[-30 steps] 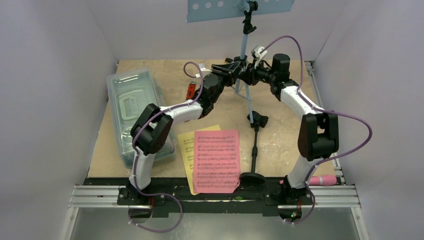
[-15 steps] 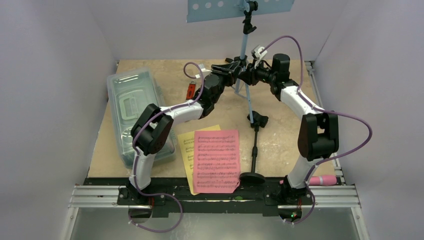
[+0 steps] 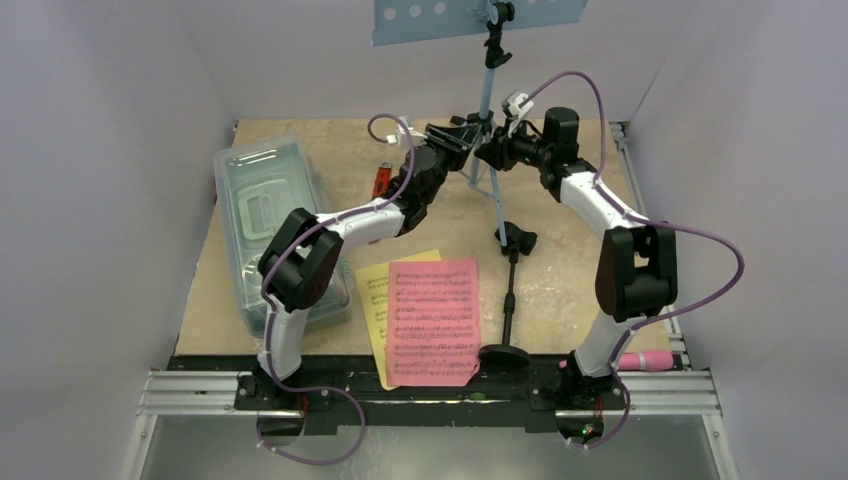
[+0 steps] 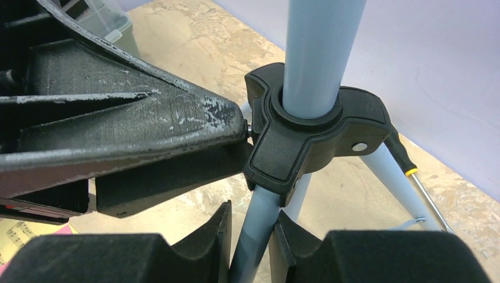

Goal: Set up the instrument practice props

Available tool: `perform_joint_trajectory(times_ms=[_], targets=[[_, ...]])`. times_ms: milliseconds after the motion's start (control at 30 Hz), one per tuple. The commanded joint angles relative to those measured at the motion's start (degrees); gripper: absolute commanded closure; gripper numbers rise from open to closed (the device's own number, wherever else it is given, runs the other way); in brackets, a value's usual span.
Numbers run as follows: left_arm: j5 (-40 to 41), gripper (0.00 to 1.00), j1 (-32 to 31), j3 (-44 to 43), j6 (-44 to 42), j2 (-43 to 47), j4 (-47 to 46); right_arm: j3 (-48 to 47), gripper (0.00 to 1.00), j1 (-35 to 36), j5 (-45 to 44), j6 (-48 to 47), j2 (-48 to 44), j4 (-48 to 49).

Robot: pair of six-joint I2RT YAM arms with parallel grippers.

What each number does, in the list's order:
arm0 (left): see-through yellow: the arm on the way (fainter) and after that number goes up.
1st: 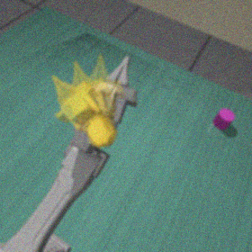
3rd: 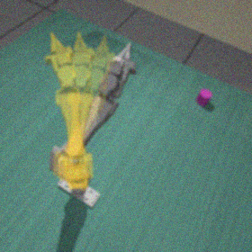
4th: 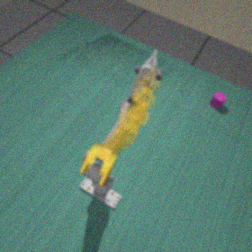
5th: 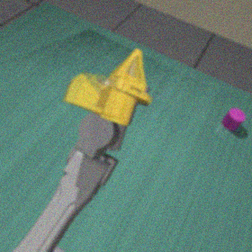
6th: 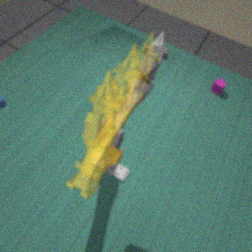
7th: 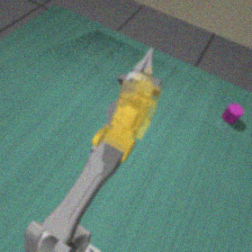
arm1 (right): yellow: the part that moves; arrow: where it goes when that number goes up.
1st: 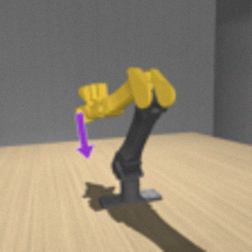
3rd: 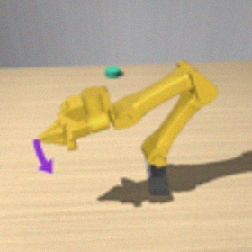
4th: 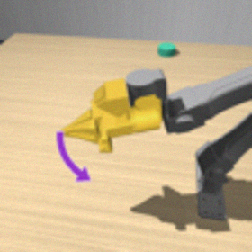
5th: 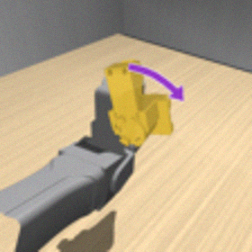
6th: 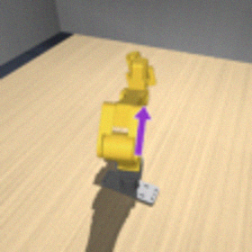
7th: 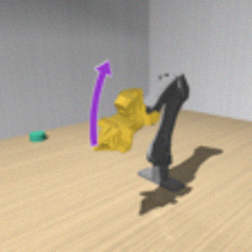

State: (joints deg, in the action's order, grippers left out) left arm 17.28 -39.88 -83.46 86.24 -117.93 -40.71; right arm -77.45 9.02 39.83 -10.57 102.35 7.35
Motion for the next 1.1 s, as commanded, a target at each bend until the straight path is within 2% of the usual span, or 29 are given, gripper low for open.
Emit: perform_joint_trajectory(times_ms=[0, 200, 300, 533, 667, 700, 767, 833, 967, 1067], targets=[[-2.62, 1.00, 0.16, 1.19, -25.85, 5.97, 1.00, 1.95, 1.00, 0.82, -2.35, -8.67, 2.51, -4.07], [-7.27, 1.00, 0.68, -0.89, -51.15, 6.80, 5.34, 2.04, 1.00, 0.86, -2.22, -8.64, 2.59, -4.06], [-8.17, 1.00, 0.52, -3.50, -62.12, 5.81, 10.38, 2.04, 1.00, 0.87, -2.45, -8.64, 2.55, -4.11], [-10.84, 1.00, -0.46, -8.75, -79.34, 5.83, 20.63, 2.23, 1.00, 1.09, -2.96, -8.77, 2.65, -3.92], [-10.36, 1.00, -0.76, -8.76, -82.39, 7.89, 25.14, 2.13, 1.00, 1.42, -4.03, -8.76, 2.86, -4.10], [-9.76, 0.95, -0.73, -8.76, -81.33, 8.76, 26.51, 2.08, 1.00, 1.52, -4.60, -8.60, 2.94, -4.09], [-9.80, 0.70, -0.60, -10.14, -77.47, 10.27, 31.07, 1.92, 1.00, 1.60, -6.43, -7.93, 3.02, -3.90], [-12.23, 0.49, -0.16, -11.99, -72.69, 12.32, 37.74, 1.97, 1.00, 1.79, -9.74, -6.78, 2.93, -3.35], [-16.76, 0.17, -0.01, -9.28, -69.18, 21.45, 42.93, 2.34, 0.97, 2.37, -15.30, -4.48, 1.77, -2.85], [-14.35, 0.11, 0.19, -3.43, -68.75, 29.63, 42.98, 3.04, 0.83, 2.73, -18.89, -3.52, 0.50, -3.43]])
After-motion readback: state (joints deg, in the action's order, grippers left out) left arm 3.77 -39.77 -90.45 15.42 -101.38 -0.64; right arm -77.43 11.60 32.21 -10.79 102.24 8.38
